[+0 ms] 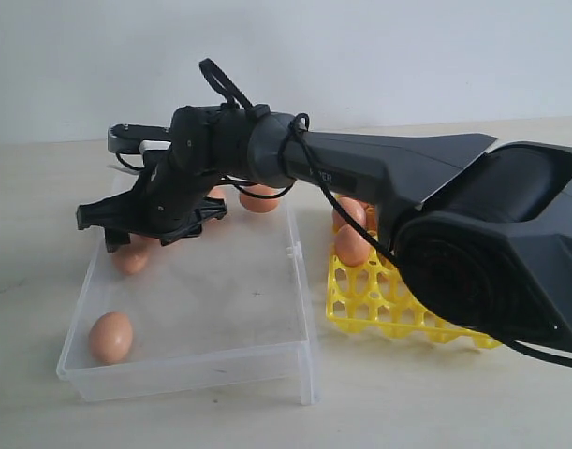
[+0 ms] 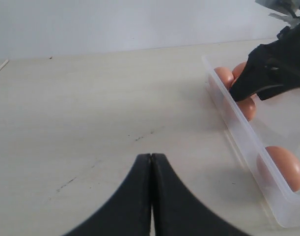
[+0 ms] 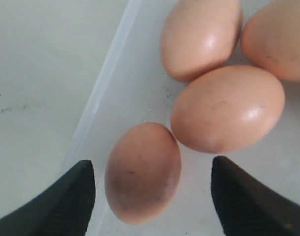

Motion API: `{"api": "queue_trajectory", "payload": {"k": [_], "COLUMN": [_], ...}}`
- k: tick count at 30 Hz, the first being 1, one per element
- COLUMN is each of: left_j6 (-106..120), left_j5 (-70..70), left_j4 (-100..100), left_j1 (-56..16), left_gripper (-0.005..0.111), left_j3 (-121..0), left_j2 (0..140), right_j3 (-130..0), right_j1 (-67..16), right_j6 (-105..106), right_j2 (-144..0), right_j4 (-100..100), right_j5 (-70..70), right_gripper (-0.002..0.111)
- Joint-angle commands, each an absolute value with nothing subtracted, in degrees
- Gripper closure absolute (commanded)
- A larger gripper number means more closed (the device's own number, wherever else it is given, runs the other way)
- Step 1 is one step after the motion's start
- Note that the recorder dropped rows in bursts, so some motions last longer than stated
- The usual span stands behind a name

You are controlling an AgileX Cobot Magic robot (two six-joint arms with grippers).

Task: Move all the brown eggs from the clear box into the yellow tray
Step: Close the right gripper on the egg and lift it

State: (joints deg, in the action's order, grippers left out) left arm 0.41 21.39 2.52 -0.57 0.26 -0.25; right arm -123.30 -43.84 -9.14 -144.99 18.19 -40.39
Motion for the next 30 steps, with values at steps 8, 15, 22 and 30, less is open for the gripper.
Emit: {"api": "queue_trajectory", "payload": {"k": [8,15,22,30], "left_j6": [0.5,0.5,0.5,0.5], "left_j5": [21.1,21.1,21.1,21.1], "left_j4": [2.7,2.7,2.7,2.7], "left_j1": [-0.4,-0.4,-0.4,-0.4], "left_gripper": [0.107,0.107,0.107,0.107], "left_j3": [0.0,0.0,0.0,0.0], "left_j2": [0.0,0.0,0.0,0.0], "right_j3": [-123.9,-123.9,-123.8,-123.7], "right_j1": [-44.7,-45.0,-44.2,-43.4], "right_j6": [-9.1,-9.0,-7.1,-8.1], "right_j2": [-146.6,-146.8,-145.1,-139.3], "right_j4": [21.0,21.0,17.7,2.2], "right_j5": [-38.8,-37.4,-43.0,-62.1], "right_gripper": [0.046,0.079,0.108,0.108]}}
